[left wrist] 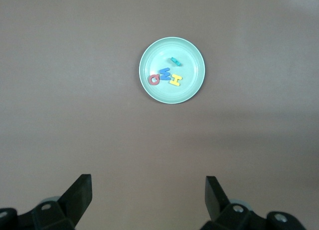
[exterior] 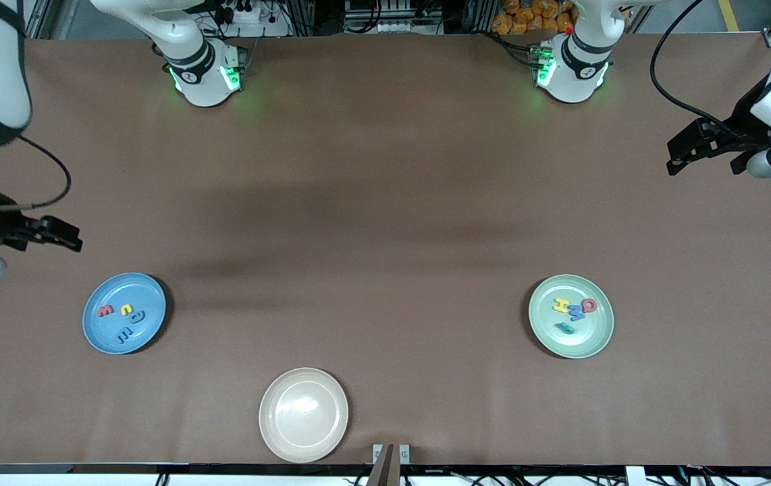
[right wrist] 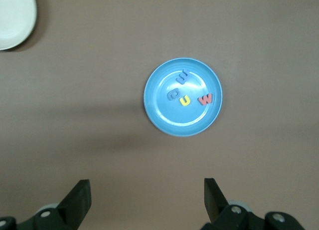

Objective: Sort upper and lower case letters into plates

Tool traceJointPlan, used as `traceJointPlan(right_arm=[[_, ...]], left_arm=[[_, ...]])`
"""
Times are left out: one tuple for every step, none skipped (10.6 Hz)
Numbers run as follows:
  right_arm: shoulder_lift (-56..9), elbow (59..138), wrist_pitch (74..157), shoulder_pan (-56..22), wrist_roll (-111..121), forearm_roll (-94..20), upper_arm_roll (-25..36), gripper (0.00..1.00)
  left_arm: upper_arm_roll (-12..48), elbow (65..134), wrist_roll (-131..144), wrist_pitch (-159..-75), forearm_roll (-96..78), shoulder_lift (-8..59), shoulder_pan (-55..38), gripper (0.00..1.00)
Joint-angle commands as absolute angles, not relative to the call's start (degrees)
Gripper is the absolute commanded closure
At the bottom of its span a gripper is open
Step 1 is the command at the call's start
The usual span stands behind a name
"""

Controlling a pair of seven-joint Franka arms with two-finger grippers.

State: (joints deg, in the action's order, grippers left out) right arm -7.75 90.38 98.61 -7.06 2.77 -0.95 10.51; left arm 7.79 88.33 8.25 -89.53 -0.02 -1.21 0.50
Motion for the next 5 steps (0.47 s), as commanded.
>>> traceJointPlan(right_arm=[[-4.57,86.25,90.83,-4.05,2.90,0.00,6.07,0.00],[-3.61,84.74,88.18,-3.00,2.90,-0.17,5.11,0.00],[-2.12,84.73,87.37,-0.81,2.99,-0.18,2.57,0.00],[-1.67,84.73,86.49,1.56,2.99,-0.18,0.03,0.00],[-1.67,84.73,86.05,1.84,2.99,-0.09,-0.26,0.00]], left_arm=[[7.91,88.68,6.68,-89.03,-0.44,-2.02,1.41,0.00],[7.82,88.68,6.77,-89.03,-0.35,-2.11,1.49,0.00],[7.82,88.68,6.68,-89.03,-0.35,-2.20,1.58,0.00],[7.82,88.68,6.68,-89.03,-0.35,-2.20,1.84,0.00],[7.82,88.68,6.68,-89.03,-0.35,-2.20,1.85,0.00]])
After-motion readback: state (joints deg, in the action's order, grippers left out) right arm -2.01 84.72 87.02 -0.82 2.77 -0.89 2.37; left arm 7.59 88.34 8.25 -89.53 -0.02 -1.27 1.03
